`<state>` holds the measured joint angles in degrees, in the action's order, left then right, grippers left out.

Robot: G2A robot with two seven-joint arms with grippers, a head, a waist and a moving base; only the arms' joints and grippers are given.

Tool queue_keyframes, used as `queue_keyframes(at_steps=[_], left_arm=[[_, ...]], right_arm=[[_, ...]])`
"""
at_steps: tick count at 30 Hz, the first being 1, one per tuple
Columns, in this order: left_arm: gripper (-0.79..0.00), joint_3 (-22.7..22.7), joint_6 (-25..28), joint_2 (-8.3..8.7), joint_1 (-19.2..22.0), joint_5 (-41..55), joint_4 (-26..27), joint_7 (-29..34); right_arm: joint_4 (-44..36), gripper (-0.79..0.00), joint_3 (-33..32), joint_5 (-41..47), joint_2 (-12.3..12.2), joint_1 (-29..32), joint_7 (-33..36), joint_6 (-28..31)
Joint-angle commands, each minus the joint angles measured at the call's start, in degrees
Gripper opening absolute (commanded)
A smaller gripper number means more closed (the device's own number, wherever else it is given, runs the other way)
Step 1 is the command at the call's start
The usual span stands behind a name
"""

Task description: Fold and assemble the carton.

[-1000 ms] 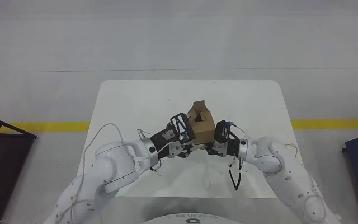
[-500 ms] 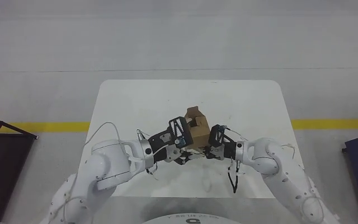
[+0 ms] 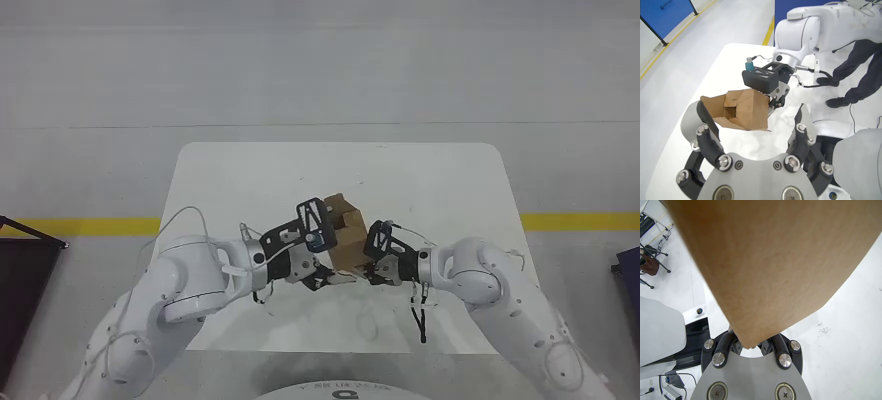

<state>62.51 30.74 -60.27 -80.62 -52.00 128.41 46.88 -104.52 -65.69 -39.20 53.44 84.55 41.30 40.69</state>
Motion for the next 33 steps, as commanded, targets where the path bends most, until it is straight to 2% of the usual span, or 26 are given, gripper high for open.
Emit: queue_keyframes(at_steps=[1,2,5,6,10,15,20,23,29,33], left_arm=[[-0.302,-0.2,0.3,0.11,0.0,0.5,-0.2,1.0],[-0.354,-0.3,0.5,0.16,-0.1,1.1,-0.3,1.1],[-0.369,-0.4,0.8,0.32,0.0,2.1,-0.5,2.1],[-0.419,-0.6,1.0,0.36,0.0,2.2,-0.6,2.6],[-0.431,-0.9,0.9,0.5,0.3,2.5,-1.0,3.2],[-0.4,-1.1,0.9,0.67,0.4,3.2,-1.7,3.2],[-0.406,-1.3,1.2,0.85,0.7,3.5,-2.7,3.4],[-0.409,-2.4,1.4,0.83,0.9,1.9,-4.6,2.6],[-0.428,-5.2,0.6,0.46,2.5,0.2,-6.9,0.9],[-0.48,-6.4,-0.6,0.2,3.6,0.4,-7.3,0.4]], right_arm=[[0.2,-0.785,0.2,0.3,0.0,-0.2,0.0,0.1],[0.2,-0.785,0.2,0.4,-0.1,-0.3,0.1,0.1],[0.3,-0.785,0.5,0.6,-0.1,-0.5,0.5,0.0],[0.3,-0.785,0.6,0.7,-0.1,-0.7,0.6,-0.1],[0.5,-0.785,0.8,1.0,-0.2,-1.1,0.9,-0.1],[0.5,-0.785,0.9,1.0,-0.4,-1.4,1.2,0.1],[0.5,-0.785,0.9,0.9,-0.6,-1.5,1.4,0.8],[-1.6,-0.785,0.8,1.8,-0.7,-1.6,2.4,0.4],[-4.6,-0.785,1.0,2.1,-1.0,-1.1,3.6,-1.1],[-4.1,-0.785,1.1,3.3,-0.9,-1.3,1.9,-2.1]])
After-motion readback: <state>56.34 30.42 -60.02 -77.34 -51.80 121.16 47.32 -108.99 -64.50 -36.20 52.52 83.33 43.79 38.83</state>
